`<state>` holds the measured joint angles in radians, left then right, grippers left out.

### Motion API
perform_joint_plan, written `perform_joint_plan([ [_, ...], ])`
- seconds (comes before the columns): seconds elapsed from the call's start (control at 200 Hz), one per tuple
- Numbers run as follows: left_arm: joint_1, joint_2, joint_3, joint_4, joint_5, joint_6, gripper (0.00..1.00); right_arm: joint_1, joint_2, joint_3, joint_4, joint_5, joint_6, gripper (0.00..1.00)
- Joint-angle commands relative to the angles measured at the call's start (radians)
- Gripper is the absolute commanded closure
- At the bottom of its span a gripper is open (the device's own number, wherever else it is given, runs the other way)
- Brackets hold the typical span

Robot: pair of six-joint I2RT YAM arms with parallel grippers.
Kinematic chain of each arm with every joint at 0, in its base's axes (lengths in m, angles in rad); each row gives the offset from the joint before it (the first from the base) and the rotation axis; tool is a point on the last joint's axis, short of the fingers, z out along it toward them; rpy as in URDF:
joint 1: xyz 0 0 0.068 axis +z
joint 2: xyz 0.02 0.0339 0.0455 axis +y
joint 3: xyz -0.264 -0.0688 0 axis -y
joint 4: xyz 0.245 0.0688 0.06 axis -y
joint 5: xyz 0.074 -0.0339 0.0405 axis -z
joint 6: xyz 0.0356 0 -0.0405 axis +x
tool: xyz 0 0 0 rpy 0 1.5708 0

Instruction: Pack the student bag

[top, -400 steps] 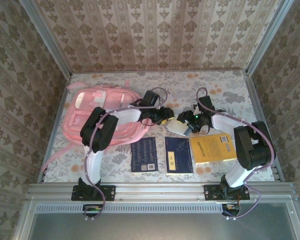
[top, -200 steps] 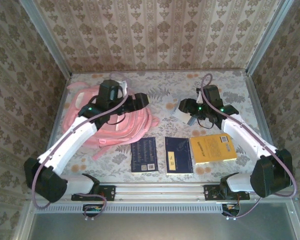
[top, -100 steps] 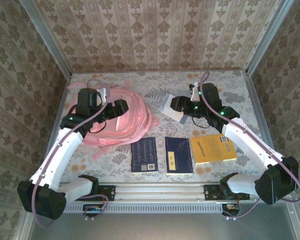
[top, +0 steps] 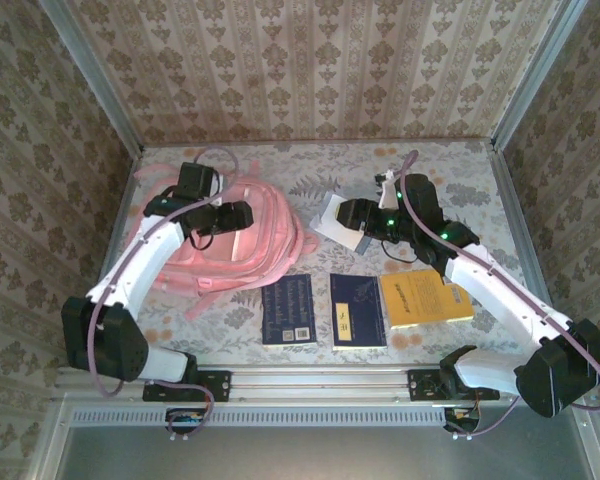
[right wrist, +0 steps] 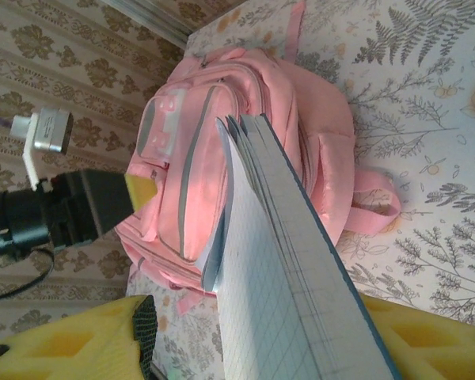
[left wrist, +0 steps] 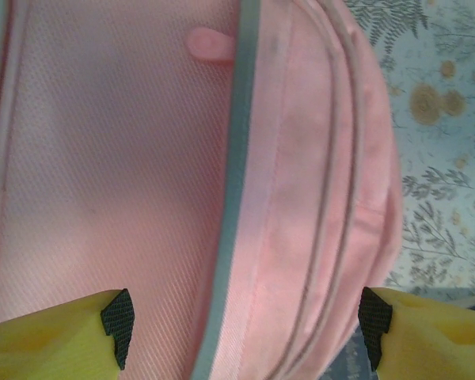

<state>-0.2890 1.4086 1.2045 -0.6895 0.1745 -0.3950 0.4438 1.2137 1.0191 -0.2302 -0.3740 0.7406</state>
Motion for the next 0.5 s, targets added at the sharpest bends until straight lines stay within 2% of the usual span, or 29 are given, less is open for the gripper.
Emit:
perform_joint_plan([
  [0.0,0.029,0.032,0.037,-0.001,0.018,0.033,0.22,0.013,-0.032,-0.015,0.056,-0.038,0.018,1.0],
  [0.085,0.036,0.026,0.036,0.004,0.07,0.011,0.23,0.016,-0.027,-0.024,0.064,-0.051,0.023,1.0],
  [0.155,0.03,-0.037,0.0,0.054,0.148,-0.041,0.23,0.017,-0.031,-0.031,0.074,-0.057,0.031,1.0],
  [0.215,0.028,-0.127,-0.08,0.173,0.257,-0.144,0.2,0.016,-0.037,-0.035,0.088,-0.057,0.045,1.0],
  [0.3,0.005,-0.236,-0.205,0.391,0.36,-0.358,0.17,0.018,-0.048,-0.045,0.127,-0.061,0.077,1.0],
  [0.38,-0.053,-0.28,-0.264,0.527,0.35,-0.502,0.13,0.018,-0.052,-0.052,0.173,-0.063,0.115,1.0],
  [0.495,-0.143,-0.253,-0.312,0.689,0.332,-0.656,0.08,0.018,-0.044,-0.055,0.244,-0.076,0.188,1.0],
])
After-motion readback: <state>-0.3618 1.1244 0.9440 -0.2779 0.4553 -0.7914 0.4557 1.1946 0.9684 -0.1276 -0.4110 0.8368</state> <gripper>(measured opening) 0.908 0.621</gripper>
